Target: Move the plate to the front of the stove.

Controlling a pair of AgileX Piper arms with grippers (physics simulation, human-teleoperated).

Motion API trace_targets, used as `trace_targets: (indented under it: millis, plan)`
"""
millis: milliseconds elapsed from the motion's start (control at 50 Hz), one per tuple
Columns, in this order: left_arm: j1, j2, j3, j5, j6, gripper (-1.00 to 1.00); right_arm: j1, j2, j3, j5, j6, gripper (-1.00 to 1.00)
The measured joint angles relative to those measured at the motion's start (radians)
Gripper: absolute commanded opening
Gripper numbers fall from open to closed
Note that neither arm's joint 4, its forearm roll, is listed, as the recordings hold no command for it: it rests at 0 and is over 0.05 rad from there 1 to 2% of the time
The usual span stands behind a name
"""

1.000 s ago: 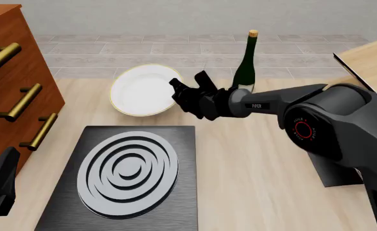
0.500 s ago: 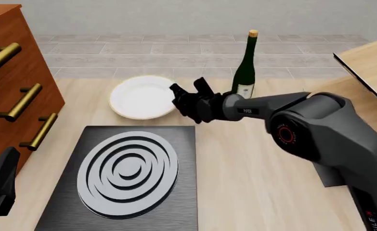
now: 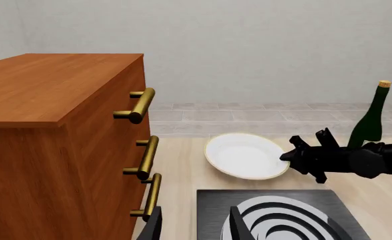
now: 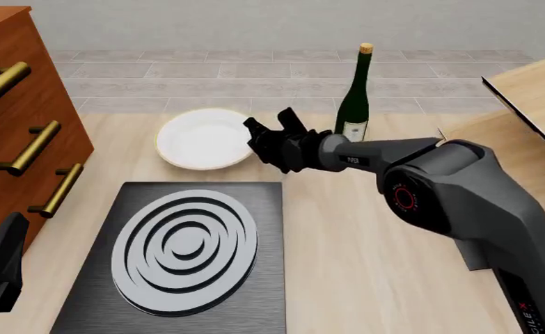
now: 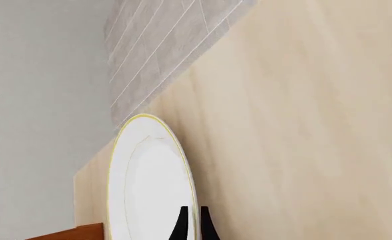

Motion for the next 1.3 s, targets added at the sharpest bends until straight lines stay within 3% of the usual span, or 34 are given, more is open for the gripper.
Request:
trace_targets:
  millis: [100, 120, 480, 740, 1300]
  plan:
    - [0.0, 0.0, 0.0, 0.0, 0.0, 1.0, -0.002, 0.003, -0.008, 0.008, 0.002, -1.0]
    - [0.0, 0.0, 0.0, 0.0, 0.0, 1.0, -0.002, 0.003, -0.009, 0.009, 0.002, 1.0]
    - [0.0, 0.0, 0.0, 0.0, 0.0, 1.0, -0.01, 0.005, -0.025, 0.022, 0.017, 1.0]
    - [0.0, 0.0, 0.0, 0.0, 0.0, 1.0, -0.042, -0.042, 0.042, 0.027, 0.005, 1.0]
    - [0.0, 0.0, 0.0, 0.0, 0.0, 1.0, -0.11, -0.349, 0.43, 0.004, -0.171, 1.0]
